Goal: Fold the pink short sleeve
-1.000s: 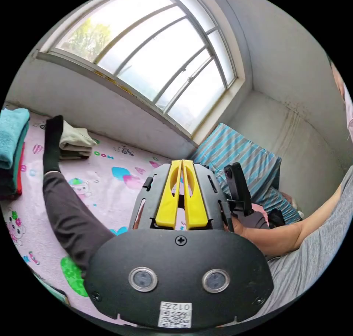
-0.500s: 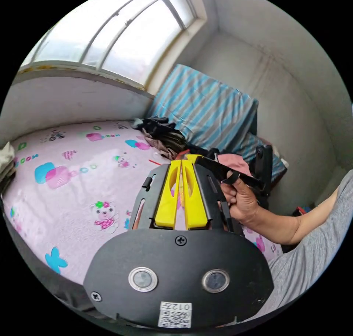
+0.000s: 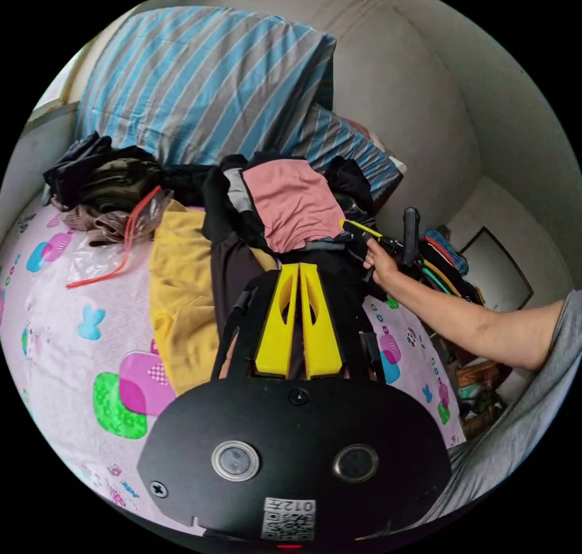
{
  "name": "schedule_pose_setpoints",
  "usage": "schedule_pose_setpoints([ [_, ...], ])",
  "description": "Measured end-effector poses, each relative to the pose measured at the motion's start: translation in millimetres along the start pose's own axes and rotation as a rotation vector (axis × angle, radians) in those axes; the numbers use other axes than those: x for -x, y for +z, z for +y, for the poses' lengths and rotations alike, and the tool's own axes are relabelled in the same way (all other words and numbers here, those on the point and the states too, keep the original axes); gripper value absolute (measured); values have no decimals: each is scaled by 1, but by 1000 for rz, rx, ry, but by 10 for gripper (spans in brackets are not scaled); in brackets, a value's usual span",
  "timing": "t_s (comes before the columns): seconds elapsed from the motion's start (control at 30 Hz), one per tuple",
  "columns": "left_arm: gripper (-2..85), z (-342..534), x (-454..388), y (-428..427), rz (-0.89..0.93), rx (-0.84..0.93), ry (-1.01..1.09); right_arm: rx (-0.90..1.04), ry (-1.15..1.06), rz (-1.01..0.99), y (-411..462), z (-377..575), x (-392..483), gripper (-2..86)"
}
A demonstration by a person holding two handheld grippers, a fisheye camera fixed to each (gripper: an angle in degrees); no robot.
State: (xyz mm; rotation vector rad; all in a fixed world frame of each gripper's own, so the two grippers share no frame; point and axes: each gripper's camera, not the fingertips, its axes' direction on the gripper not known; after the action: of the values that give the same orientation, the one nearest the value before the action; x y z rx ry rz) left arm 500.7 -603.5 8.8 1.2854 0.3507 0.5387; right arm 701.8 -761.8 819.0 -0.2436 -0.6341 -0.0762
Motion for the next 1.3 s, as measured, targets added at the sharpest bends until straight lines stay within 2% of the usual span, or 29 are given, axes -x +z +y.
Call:
schedule_pose_setpoints([
  [0.1,6,-26,4,42,23,42,-13,59,69,111,16,-46,-60,81],
  [0.2,6,-46,8,74,16,74,-11,115,99,134,25,-79,-99,84],
  [0.3,6,-62,10,99,16,112,-9,222,71,128,28,-99,-116,34],
  [0.37,7,-70,11,109,26,123,-4,225,16,112,17,-105,-113,1],
  [0.53,14,-86,8,121,23,126,7,137,-16,-219,-47,-113,-107,-9],
  [0.6,22,-90,5,119,16,119,17,129,-35,-282,-67,-115,-101,-9],
  [0.73,47,-92,1,108,-37,89,32,73,-21,-719,-122,-120,-83,-10],
  [0.83,75,-92,-4,93,-86,42,38,47,-77,-937,-166,-118,-48,-10],
  [0.97,97,-88,-24,54,-169,-45,107,64,-191,-1114,-212,-110,9,-10],
  [1.1,46,-68,-37,0,-327,-166,121,61,-305,-1312,-260,-97,73,-10],
  [1.2,15,-51,-35,-43,-381,-174,110,93,-388,-1328,-291,-77,121,-9],
  [1.3,1,-29,-28,-88,-402,-183,107,45,-502,-1290,-327,-58,151,-8],
])
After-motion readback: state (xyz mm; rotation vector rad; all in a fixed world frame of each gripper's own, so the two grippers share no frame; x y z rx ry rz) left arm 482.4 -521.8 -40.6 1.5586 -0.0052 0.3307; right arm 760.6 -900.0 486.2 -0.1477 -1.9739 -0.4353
